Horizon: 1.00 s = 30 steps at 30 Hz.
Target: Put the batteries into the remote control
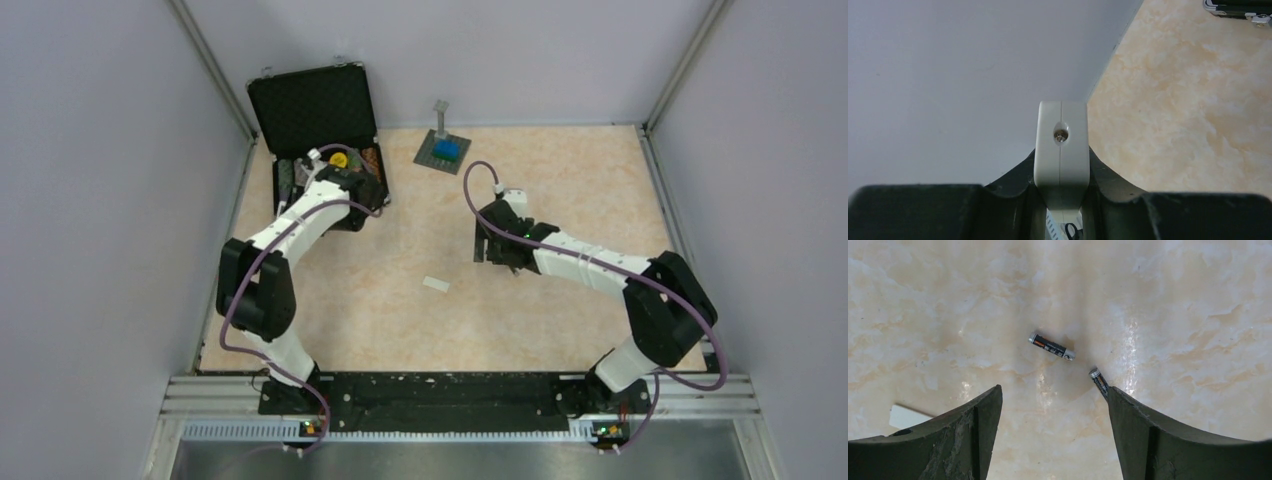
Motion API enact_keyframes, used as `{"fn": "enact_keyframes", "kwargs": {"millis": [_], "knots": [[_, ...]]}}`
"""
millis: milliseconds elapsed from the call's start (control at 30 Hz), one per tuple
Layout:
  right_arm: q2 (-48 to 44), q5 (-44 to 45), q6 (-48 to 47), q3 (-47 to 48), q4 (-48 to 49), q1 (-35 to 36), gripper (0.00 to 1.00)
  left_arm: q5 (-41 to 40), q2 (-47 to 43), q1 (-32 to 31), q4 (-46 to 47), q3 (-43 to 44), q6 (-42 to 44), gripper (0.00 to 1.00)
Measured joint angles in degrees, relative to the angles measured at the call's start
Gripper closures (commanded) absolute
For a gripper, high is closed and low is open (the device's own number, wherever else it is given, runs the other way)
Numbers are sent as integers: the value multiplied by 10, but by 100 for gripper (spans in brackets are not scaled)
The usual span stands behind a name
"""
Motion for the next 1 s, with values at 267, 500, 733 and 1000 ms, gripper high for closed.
{"fn": "enact_keyframes", "kwargs": {"millis": [267,500,733,1000], "knots": [[-18,-2,-5,0,2,-7,24,-16,24,-7,-39,2,-21,100],[-18,-5,-8,0,3,-9,25,125,-56,-7,83,-25,84,100],[-21,-30,-34,0,19,-19,27,408,-249,-7,255,-61,198,100],[-25,-65,-74,-2,48,-39,41,714,-293,-7,370,-144,289,100]]}}
